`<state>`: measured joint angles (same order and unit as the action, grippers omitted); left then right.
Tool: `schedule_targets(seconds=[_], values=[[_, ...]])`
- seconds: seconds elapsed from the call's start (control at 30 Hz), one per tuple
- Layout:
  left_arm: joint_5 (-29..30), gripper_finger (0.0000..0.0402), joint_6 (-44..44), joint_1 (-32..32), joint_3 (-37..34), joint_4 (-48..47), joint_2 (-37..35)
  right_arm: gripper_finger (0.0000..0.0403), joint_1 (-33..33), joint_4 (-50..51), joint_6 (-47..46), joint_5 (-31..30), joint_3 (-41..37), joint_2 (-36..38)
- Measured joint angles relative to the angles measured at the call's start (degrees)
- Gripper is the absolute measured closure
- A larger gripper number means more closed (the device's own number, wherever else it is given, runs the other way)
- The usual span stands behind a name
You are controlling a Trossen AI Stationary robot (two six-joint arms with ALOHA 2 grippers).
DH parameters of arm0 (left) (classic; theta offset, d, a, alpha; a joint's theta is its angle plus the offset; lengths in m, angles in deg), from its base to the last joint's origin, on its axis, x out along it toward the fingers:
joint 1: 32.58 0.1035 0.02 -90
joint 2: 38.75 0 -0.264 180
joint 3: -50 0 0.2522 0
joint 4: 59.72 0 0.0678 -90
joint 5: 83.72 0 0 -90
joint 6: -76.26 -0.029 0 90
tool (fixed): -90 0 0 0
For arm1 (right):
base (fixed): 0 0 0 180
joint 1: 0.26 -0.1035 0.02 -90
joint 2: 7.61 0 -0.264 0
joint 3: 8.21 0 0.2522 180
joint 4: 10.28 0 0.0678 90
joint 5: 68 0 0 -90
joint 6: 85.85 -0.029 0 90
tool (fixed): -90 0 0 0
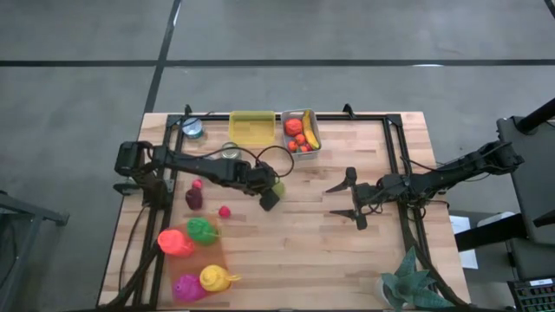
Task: Pick & Place Food Item
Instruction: Put the green pear into the gray bin
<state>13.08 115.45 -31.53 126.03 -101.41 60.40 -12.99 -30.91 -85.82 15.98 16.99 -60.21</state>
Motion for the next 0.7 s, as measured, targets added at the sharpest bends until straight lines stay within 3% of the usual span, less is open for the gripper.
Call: schedule_targets(seconds=[0.37, 0.7], values=[[0.2, 0.0106, 2.1, -4.0, 2.6, -0.1, -0.1, 0.0097, 0.0, 0.0, 0.0, 0.0, 0.0, 0.0], [3.7, 0.0018, 0.2, -5.6, 3.1, -0.1, -0.1, 0.0097, 0.0, 0.0, 0.0, 0.0, 0.0, 0.0]])
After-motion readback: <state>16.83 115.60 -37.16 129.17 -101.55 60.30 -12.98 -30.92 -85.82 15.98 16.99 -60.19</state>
